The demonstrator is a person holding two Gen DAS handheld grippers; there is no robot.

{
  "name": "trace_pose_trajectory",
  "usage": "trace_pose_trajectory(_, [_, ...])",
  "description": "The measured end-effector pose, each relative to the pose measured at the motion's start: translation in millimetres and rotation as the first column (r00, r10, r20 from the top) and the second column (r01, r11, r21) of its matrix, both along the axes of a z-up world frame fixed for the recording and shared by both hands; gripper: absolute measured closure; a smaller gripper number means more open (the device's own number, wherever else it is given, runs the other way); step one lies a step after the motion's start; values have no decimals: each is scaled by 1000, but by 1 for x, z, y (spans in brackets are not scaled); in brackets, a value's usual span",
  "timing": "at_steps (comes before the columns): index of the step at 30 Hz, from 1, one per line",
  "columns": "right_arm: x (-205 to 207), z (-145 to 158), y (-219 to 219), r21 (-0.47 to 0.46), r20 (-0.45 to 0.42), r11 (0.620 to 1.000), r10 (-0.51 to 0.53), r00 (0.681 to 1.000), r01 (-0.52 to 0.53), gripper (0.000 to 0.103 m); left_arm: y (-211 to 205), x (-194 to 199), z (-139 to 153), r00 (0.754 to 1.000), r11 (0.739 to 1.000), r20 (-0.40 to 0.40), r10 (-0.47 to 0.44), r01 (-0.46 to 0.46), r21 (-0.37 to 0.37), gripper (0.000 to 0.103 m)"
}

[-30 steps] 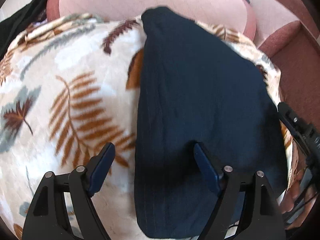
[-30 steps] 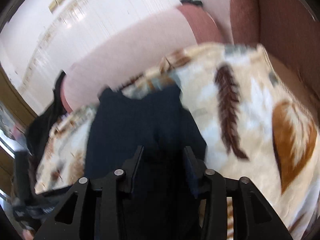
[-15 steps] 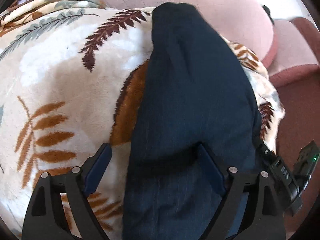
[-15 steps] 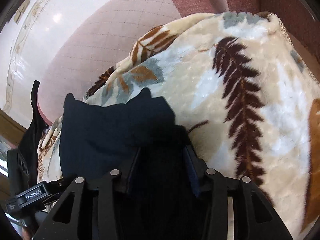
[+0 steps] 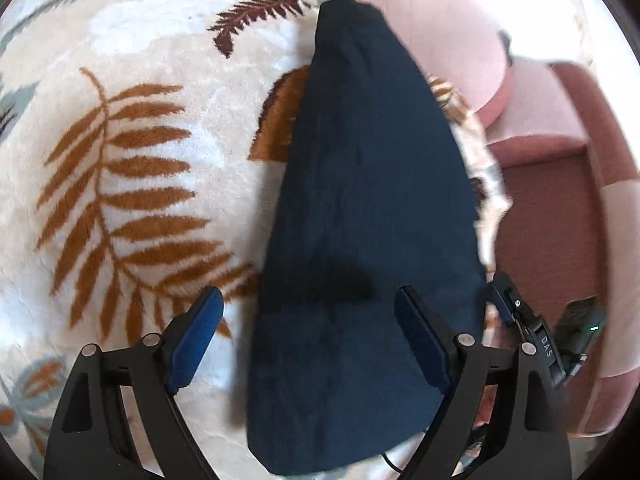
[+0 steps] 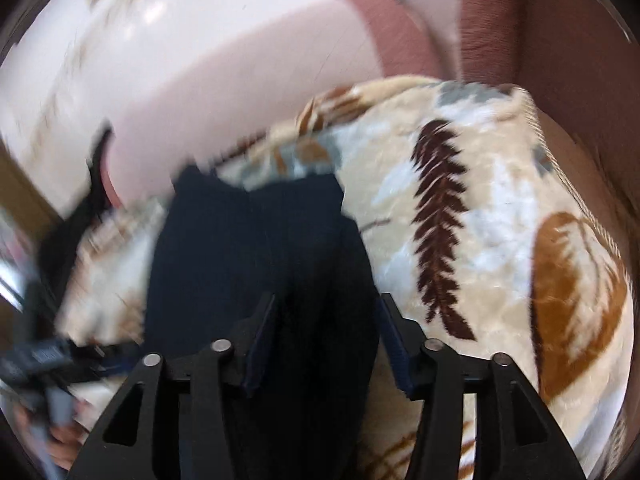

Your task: Fold large clothes

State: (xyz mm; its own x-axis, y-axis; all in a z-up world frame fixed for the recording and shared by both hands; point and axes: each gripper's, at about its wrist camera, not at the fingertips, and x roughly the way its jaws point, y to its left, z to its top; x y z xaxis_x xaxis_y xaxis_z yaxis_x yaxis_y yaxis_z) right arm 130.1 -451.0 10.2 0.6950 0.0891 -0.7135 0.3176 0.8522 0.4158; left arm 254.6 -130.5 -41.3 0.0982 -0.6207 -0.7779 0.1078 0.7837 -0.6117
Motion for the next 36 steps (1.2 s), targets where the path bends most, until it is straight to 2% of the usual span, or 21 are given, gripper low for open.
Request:
trace_pose_trajectory(1, [-2,-1,-5,54,13,999,-1,1000,1,19,2,0,-1,1000,999,-14,-1,0,-39,15])
trace_pose_trajectory(2, [0,-8,-8,115,12,993,10,1000,-11,16,2,0,-4,999,997,-34,-3,1,-72,15])
trace_pose_trajectory(4, [8,-31,-10,212,-45,977,49,998,-39,16,-2,3,-15,996,993,-82,-23,13,-120,15])
trace_pose_trajectory(6, [12,-51,-10,254,-67,966,58,996,-39,15,-10,5,-25,994,993,-104,-33,20,-119,13])
trace_pose_trajectory(8, [15,-64,-11,317,-50,947,70,996,-51,16,-18,8,-34,992,992,-122,-41,26,-121,12])
trace_pose_trajectory(11, [24,-71,-10,430,43,897,91,995,-101,13,-28,9,-36,991,988,-127,-38,18,-155,7])
trace_pose_trajectory(14, [41,-73,-3,461,65,879,103,993,-121,12,-41,15,-35,991,990,-123,-46,28,-140,7])
trace_pose_trajectory(15, [47,-74,0,458,53,881,101,993,-114,13,-44,15,-34,992,991,-116,-45,29,-134,7])
trace_pose_trajectory(16, [50,-73,3,443,46,890,103,994,-113,23,-37,15,-30,993,992,-111,-40,26,-126,8])
trace_pose_trajectory(17, [53,-73,7,413,23,904,113,993,-113,35,-39,14,-29,994,994,-101,-34,23,-107,19])
trace_pose_trajectory(18, [57,-72,13,377,8,918,134,991,-127,55,-40,12,-26,996,997,-78,-36,31,-68,30])
trace_pose_trajectory(19, [55,-65,19,332,17,933,138,990,-136,61,-45,10,-20,998,998,-32,-62,62,-8,49])
trace_pose_trajectory(20, [54,-61,22,298,25,943,147,989,-148,66,-47,9,-16,997,997,-3,-73,73,18,63])
trace_pose_trajectory(22, [51,-48,32,218,34,963,157,987,-161,76,-50,1,-1,994,996,76,-80,76,50,78])
trace_pose_trajectory(27, [48,-24,57,122,38,980,152,988,-156,81,-57,-21,30,969,985,227,-97,61,159,83])
trace_pose_trajectory(31, [32,-13,71,93,32,981,167,985,-169,82,-41,-34,44,962,984,259,-86,40,176,83])
trace_pose_trajectory(36, [7,-5,102,128,47,972,192,980,-196,82,-14,-55,59,957,980,284,-66,9,198,83])
